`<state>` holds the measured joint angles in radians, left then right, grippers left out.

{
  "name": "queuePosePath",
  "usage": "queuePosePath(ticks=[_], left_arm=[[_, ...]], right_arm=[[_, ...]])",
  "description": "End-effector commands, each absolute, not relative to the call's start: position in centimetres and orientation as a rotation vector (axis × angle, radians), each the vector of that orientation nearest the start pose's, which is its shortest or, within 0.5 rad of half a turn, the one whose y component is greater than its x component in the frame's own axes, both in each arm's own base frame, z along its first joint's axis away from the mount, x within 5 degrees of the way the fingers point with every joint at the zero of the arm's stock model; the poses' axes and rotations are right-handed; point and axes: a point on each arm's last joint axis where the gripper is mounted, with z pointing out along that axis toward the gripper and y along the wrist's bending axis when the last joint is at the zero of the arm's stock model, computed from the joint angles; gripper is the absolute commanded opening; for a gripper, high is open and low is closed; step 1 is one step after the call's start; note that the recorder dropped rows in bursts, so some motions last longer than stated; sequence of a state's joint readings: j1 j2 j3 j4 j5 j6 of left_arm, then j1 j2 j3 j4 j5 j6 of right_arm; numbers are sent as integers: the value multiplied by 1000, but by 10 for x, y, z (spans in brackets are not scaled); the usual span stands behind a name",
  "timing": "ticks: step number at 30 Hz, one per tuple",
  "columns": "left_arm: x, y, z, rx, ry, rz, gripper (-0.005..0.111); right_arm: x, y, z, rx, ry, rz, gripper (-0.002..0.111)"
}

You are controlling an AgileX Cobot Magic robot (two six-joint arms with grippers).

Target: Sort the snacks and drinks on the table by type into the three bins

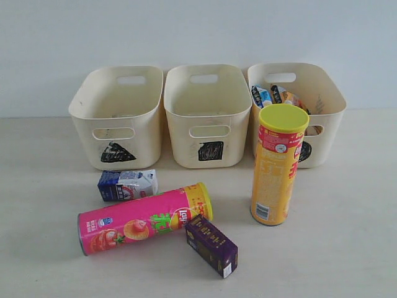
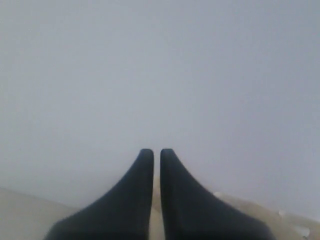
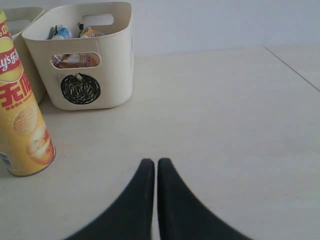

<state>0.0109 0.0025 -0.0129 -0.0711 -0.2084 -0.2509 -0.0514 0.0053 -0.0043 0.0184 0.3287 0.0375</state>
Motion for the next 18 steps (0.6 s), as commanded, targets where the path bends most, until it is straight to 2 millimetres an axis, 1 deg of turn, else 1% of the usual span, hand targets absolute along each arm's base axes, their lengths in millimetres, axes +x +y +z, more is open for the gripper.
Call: queuePosePath(ticks=[1, 5, 7, 10, 13, 14, 15, 16, 17, 18], left_arm=[[53, 1, 265, -203, 1196, -258, 4], [66, 1, 291, -179, 1231, -231, 4], [78, 0, 302, -167, 1268, -215, 4], [97, 0, 312, -153, 1345, -195, 4], [120, -2, 318, -124, 1428, -180, 4], [136, -4, 322, -81, 1481, -168, 4], [142, -6, 325, -50, 1503, -152, 4], [156, -10, 329, 11, 1562, -124, 4], [162, -11, 330, 32, 1585, -114, 4], [177, -15, 332, 84, 1647, -83, 4]], right_arm=[[54, -2, 184, 95, 1804, 13, 0], [54, -2, 184, 95, 1804, 13, 0], [54, -2, 184, 95, 1804, 13, 0], [54, -2, 184, 95, 1804, 13, 0], [54, -2, 184, 95, 1804, 13, 0], [54, -2, 184, 95, 1804, 13, 0], [54, -2, 184, 95, 1804, 13, 0], [54, -2, 184, 95, 1804, 13, 0], [54, -2, 184, 95, 1804, 13, 0], [54, -2, 184, 95, 1804, 13, 0]])
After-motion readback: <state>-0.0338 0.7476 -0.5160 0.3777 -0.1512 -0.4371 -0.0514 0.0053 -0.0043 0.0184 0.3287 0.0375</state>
